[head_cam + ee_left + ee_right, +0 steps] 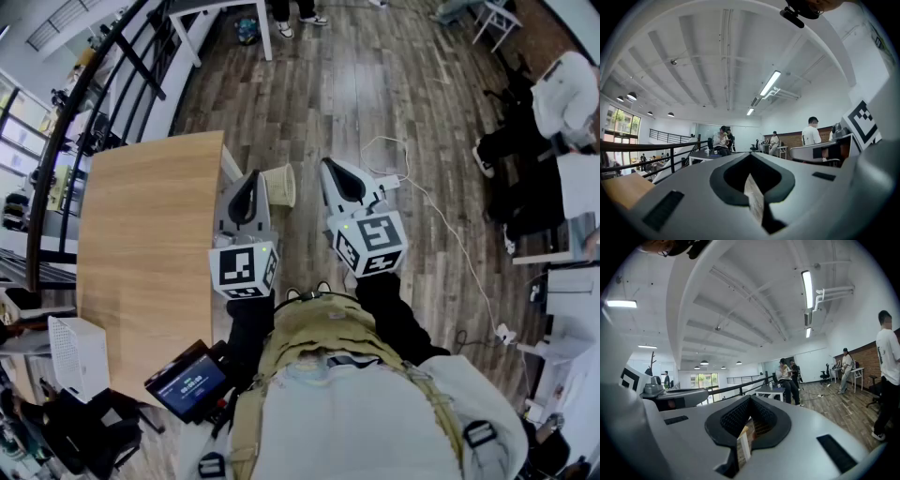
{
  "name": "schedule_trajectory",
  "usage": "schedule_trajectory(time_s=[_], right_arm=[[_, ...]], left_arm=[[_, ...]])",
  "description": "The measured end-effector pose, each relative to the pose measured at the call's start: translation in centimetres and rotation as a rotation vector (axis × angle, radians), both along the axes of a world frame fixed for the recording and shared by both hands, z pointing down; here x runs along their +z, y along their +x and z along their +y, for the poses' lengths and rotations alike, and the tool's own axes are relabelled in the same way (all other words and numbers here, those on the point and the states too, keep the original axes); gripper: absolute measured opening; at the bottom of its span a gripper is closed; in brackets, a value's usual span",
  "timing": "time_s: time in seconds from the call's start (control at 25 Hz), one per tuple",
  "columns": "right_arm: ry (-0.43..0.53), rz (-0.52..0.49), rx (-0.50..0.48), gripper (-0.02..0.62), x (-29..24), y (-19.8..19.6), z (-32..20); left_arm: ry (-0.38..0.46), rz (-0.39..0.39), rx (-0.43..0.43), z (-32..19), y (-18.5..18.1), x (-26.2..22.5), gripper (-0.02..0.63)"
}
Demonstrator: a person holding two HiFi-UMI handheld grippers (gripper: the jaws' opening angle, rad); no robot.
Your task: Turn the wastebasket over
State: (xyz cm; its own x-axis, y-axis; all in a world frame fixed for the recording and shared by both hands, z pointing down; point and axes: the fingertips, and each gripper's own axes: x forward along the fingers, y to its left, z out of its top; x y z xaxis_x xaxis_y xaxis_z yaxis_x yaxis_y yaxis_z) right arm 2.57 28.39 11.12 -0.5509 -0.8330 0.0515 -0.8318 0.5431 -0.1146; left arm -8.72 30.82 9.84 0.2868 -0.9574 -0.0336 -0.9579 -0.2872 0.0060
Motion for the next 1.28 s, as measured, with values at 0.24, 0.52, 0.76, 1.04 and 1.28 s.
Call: schedule_trajectory(time_s=[0.24,0.52,0.76,1.04,1.28], right_arm=[[0.027,0.014,-0.004,0.020,-0.5,-0.4,0.1],[0.032,0.029,0.002,0.020,-0.4,-0.2,0.2],[0.025,0.035,0.000,0.021,0.4,0.7,-0.1],[0.016,-0.010,-0.033,0.021,1.2,3.6,-0.4],[-0.027,-0.008,-0.058,0.021,3.7,4.7,-0.4]], left_arm=[[0.006,0.004,-0.004,-0.2,-0.2,-0.3,-0.003],[-0.002,0.004,0.006,-0.5,0.3,-0.1,-0.003],[-0.052,0.014,0.003,-1.2,0.6,1.0,-0.003],[-0.092,0.024,-0.052,-1.6,2.1,2.5,-0.003],[-0.133,0.007,-0.062,-1.6,3.3,4.9,-0.003]])
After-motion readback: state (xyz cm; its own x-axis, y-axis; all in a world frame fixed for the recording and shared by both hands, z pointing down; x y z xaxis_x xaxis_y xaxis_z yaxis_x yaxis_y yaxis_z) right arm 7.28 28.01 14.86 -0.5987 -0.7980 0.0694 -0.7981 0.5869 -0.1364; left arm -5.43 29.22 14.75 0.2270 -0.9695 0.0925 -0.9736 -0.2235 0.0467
